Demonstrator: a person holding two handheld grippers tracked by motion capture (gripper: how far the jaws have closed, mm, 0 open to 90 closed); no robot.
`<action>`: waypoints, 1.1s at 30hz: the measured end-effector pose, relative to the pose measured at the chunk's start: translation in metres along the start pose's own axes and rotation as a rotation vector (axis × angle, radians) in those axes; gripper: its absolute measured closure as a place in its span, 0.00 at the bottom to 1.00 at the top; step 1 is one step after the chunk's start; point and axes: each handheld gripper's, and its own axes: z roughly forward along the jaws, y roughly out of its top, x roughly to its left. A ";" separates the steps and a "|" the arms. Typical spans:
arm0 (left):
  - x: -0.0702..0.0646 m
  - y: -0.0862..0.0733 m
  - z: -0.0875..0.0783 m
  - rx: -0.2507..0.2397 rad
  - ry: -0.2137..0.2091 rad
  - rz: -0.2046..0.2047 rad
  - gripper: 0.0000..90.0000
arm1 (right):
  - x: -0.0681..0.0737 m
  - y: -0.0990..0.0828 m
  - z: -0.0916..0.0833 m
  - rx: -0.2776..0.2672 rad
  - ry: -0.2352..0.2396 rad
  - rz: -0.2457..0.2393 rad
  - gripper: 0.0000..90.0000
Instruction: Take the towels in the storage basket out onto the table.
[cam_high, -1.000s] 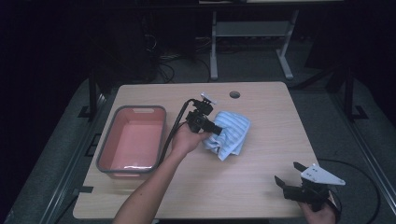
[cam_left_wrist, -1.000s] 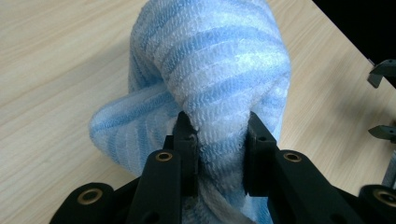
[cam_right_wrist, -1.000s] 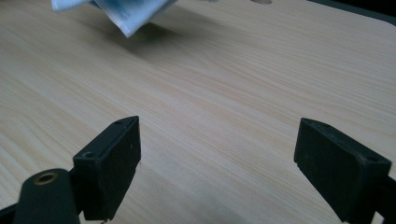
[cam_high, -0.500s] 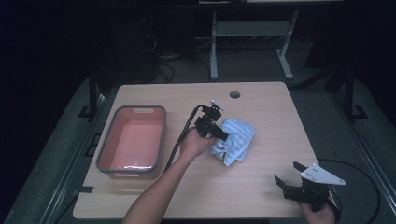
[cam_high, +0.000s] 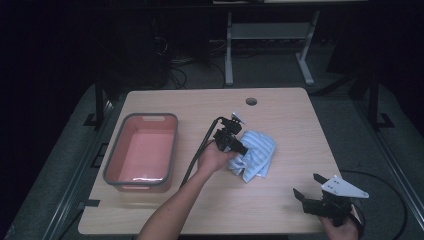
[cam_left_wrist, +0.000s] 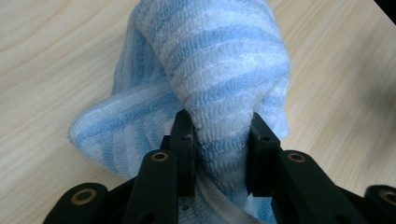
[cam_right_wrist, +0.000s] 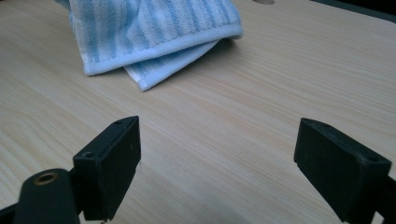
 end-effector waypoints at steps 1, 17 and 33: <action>0.000 0.000 0.001 -0.001 -0.002 -0.002 0.76 | 0.000 0.000 0.000 -0.002 -0.001 0.001 0.16; -0.002 -0.002 0.001 -0.019 -0.004 -0.006 0.65 | 0.000 -0.001 0.000 0.003 0.000 0.003 0.16; 0.000 -0.016 -0.026 -0.102 0.001 0.000 0.47 | 0.001 0.000 0.003 0.011 -0.001 -0.015 0.16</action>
